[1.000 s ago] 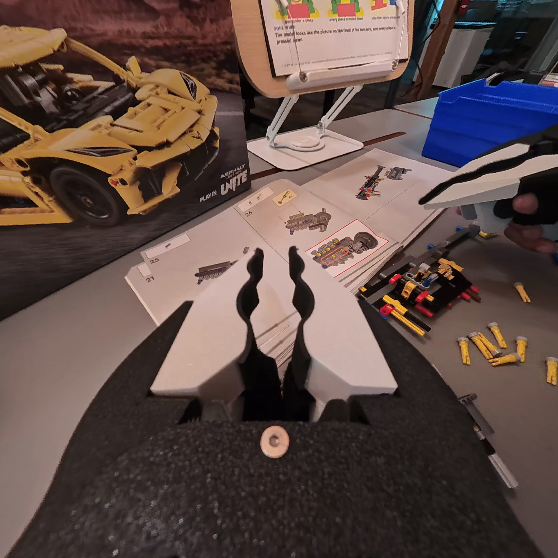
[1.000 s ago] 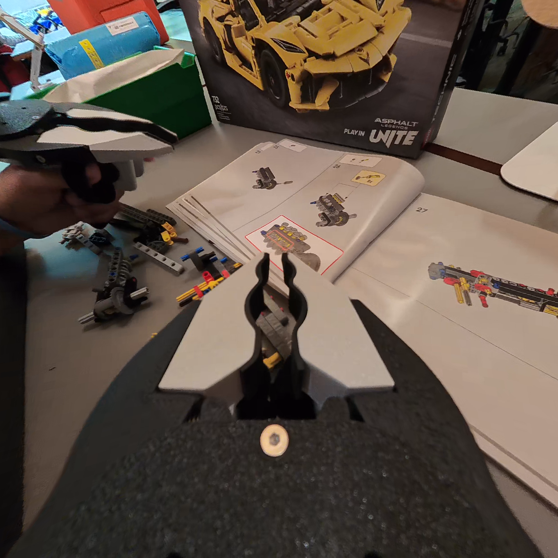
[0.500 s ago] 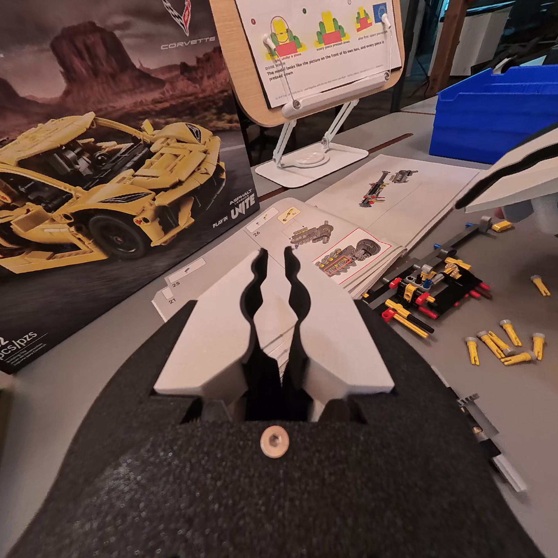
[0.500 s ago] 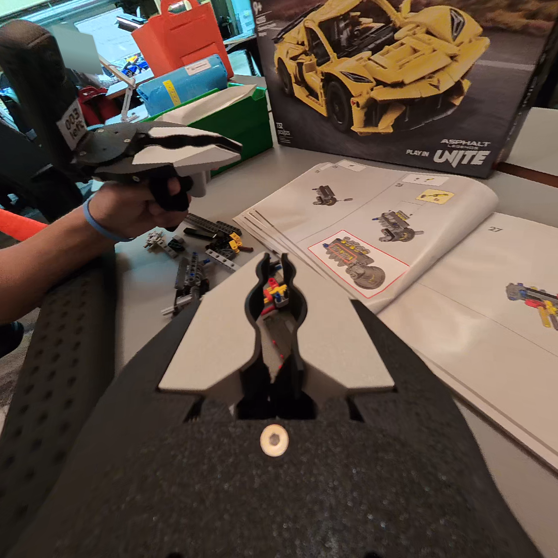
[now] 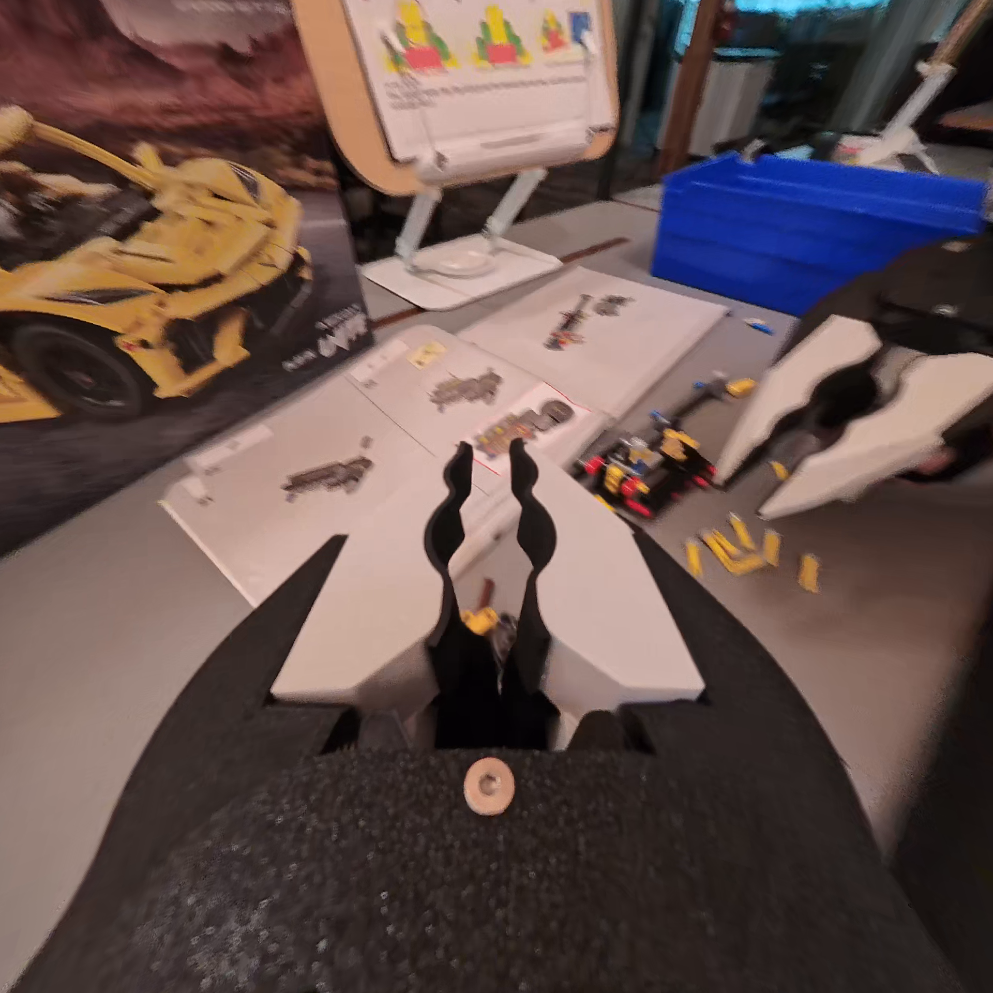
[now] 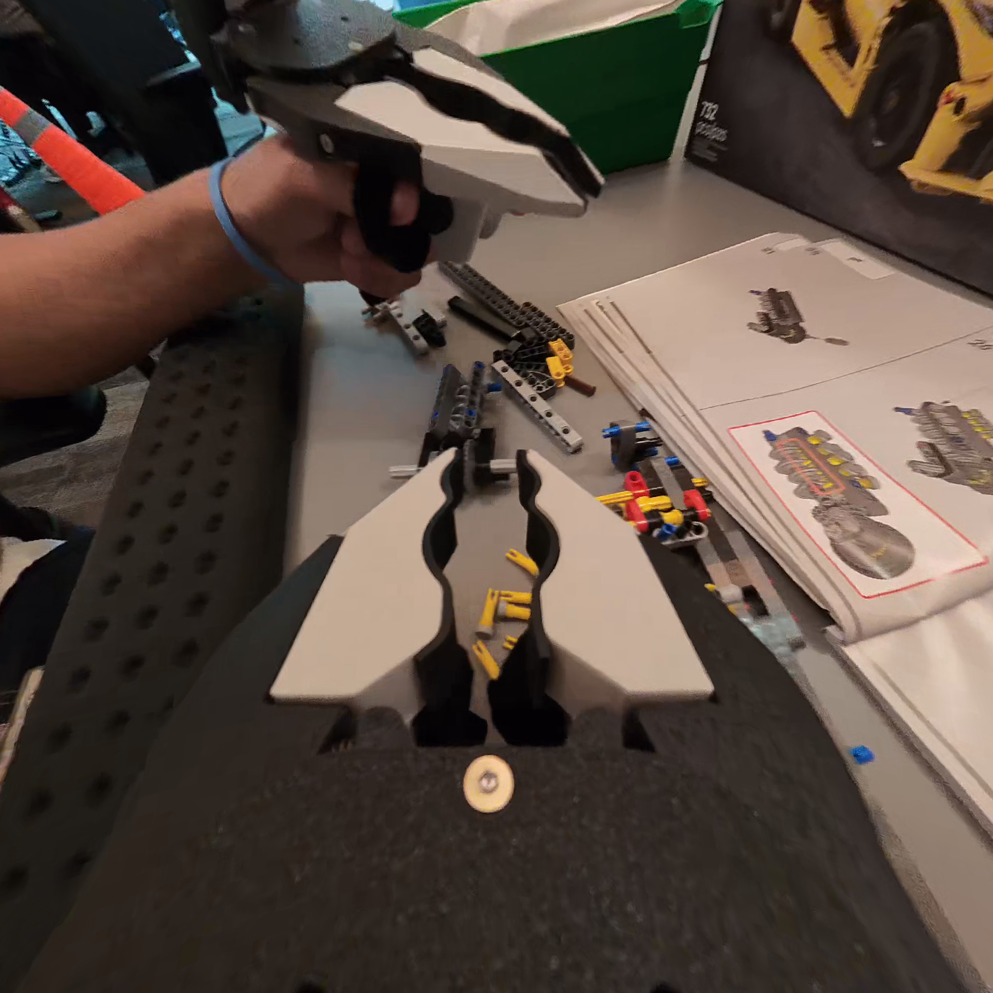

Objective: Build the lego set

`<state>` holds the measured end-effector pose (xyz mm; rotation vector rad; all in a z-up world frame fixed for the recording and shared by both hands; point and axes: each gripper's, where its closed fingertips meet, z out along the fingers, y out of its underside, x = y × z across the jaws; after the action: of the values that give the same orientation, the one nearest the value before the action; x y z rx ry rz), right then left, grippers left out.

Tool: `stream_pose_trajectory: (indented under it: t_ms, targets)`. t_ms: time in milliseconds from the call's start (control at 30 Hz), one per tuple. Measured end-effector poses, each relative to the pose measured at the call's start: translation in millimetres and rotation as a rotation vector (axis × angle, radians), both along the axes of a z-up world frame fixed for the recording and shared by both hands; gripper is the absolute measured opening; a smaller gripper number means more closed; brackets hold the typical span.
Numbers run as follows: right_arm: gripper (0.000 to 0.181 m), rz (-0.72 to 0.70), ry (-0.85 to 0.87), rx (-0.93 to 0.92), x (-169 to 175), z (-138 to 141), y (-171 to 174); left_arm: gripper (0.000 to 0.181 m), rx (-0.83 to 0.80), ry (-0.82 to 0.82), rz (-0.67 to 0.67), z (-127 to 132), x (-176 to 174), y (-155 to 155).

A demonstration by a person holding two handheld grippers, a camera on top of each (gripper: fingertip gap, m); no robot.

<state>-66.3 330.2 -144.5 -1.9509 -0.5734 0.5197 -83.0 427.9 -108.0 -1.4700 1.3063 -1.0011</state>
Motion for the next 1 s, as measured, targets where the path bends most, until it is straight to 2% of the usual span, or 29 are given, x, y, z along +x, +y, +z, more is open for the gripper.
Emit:
stream_pose_trajectory:
  t_ms: [67,133,267,333,467,533,633,700,800,900,1000]
  targets:
    - [0.032,0.019,0.004,-0.032,-12.8,-4.4,2.3,0.016,0.021,0.043,0.001,-0.1,-21.7,-10.1]
    - [0.037,0.052,-0.063,-0.051,-32.1,-14.6,7.7,0.015,0.026,0.046,0.037,2.1,-46.1,-18.9]
    - [0.04,0.071,-0.267,-0.086,-58.7,-37.0,26.0,0.014,-0.07,0.018,0.04,-0.4,-80.3,-44.0]
    - [0.039,0.07,-0.274,-0.113,-62.1,-39.5,31.8,0.014,-0.042,0.038,0.051,-6.1,-91.5,-50.0]
    - [0.041,0.045,-0.267,-0.173,-57.8,-47.2,33.8,0.014,0.009,0.068,0.068,-16.0,-101.2,-51.5]
    - [0.028,0.052,-0.272,-0.186,-59.1,-51.4,32.3,0.014,-0.012,0.06,0.061,-16.1,-98.2,-51.2]
    - [0.026,0.043,-0.271,-0.183,-56.1,-51.0,32.2,0.014,-0.024,0.06,0.054,-15.9,-93.4,-50.5]
    - [0.026,0.043,-0.211,-0.206,-53.5,-46.4,30.9,0.014,-0.014,0.068,0.051,-16.9,-92.1,-50.8]
    - [0.026,0.111,-0.006,-0.252,-57.7,-24.4,21.4,0.015,0.019,0.08,0.01,-17.4,-91.0,-54.4]
    - [0.025,0.254,0.305,-0.264,-66.4,21.1,6.0,0.025,-0.017,0.09,-0.151,-17.6,-88.1,-71.9]
    - [0.025,0.323,0.389,-0.222,-60.2,44.8,-2.1,0.045,-0.152,0.03,-0.302,-4.8,-83.5,-89.8]
